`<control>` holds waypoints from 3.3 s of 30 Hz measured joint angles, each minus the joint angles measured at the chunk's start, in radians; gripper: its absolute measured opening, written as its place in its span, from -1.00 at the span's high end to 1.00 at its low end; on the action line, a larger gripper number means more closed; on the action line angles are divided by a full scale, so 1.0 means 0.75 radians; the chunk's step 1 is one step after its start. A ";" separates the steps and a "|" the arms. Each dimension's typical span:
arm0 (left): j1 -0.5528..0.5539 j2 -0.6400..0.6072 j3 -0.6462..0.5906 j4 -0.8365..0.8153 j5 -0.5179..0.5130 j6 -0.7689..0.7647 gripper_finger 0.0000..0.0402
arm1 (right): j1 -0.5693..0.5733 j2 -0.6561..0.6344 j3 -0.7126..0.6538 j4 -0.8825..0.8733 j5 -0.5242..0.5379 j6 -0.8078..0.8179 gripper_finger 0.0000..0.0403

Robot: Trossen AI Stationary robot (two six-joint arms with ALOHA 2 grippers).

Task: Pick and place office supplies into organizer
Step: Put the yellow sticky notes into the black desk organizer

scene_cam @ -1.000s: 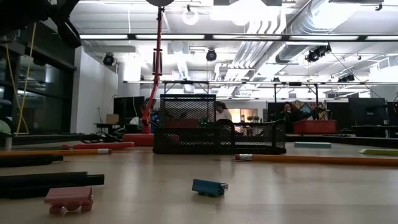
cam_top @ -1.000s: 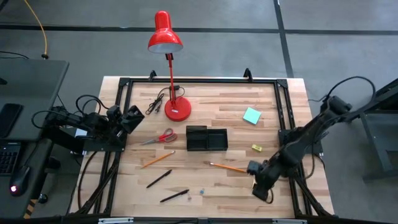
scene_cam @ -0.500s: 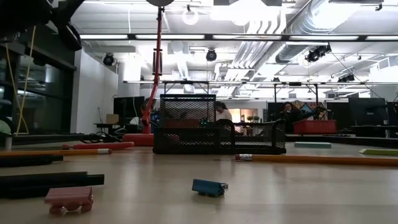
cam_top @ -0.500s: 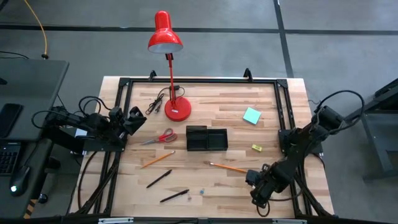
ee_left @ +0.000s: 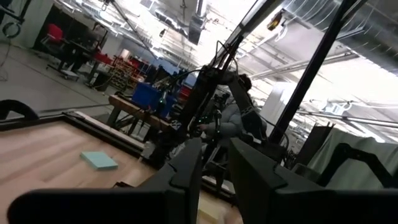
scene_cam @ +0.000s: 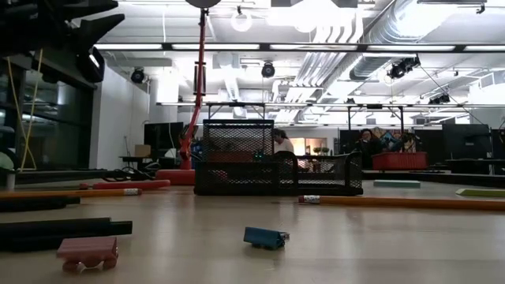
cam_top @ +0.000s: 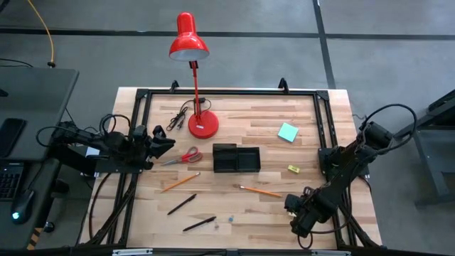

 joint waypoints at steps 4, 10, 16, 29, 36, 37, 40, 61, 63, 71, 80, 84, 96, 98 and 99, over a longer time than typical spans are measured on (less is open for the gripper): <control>0.000 0.000 0.000 -0.027 -0.002 0.001 0.63 | 0.009 0.051 0.000 0.004 0.001 -0.041 -0.17; 0.000 0.000 0.000 -0.040 -0.001 -0.018 0.63 | 0.021 0.113 0.000 -0.026 0.007 -0.079 -0.17; 0.000 0.000 0.000 -0.039 -0.001 -0.022 0.63 | 0.032 0.180 0.000 0.047 0.031 -0.101 -0.17; 0.000 0.000 0.000 -0.039 -0.001 -0.026 0.63 | 0.033 0.206 0.000 -0.006 0.076 -0.078 -0.17; 0.000 0.000 0.000 -0.040 -0.001 -0.028 0.63 | 0.033 0.206 -0.001 0.008 0.065 -0.078 0.20; 0.000 0.000 0.000 -0.040 -0.001 -0.033 0.63 | 0.033 0.206 -0.001 0.014 0.065 -0.078 0.32; 0.000 0.000 0.000 -0.040 -0.002 -0.044 0.63 | 0.033 0.206 -0.002 0.039 0.053 -0.076 0.78; 0.000 0.000 0.000 -0.090 -0.036 -0.058 0.63 | 0.022 0.211 0.035 0.177 -0.027 0.013 1.00; 0.000 0.000 0.000 -0.103 -0.036 -0.058 0.63 | 0.014 0.186 0.075 0.145 -0.010 -0.007 1.00; 0.001 0.001 0.000 -0.165 -0.046 -0.061 0.63 | -0.002 0.163 0.281 -0.120 0.089 -0.045 1.00; 0.000 0.001 0.000 -0.170 -0.047 -0.064 0.63 | -0.054 0.162 0.224 0.144 -0.098 -0.076 0.77; 0.001 0.001 0.000 -0.173 -0.055 -0.098 0.63 | -0.092 0.160 0.196 0.170 -0.087 -0.042 0.39; 0.001 0.001 0.000 -0.178 -0.054 -0.138 0.63 | -0.172 0.152 0.195 -0.148 -0.144 -0.166 -0.58; 0.001 0.001 0.000 -0.179 -0.048 -0.163 0.63 | -0.194 0.152 0.195 -0.233 -0.140 -0.153 -0.60; 0.001 0.001 0.000 -0.179 -0.047 -0.172 0.63 | -0.203 0.152 0.195 -0.268 -0.135 -0.156 -0.61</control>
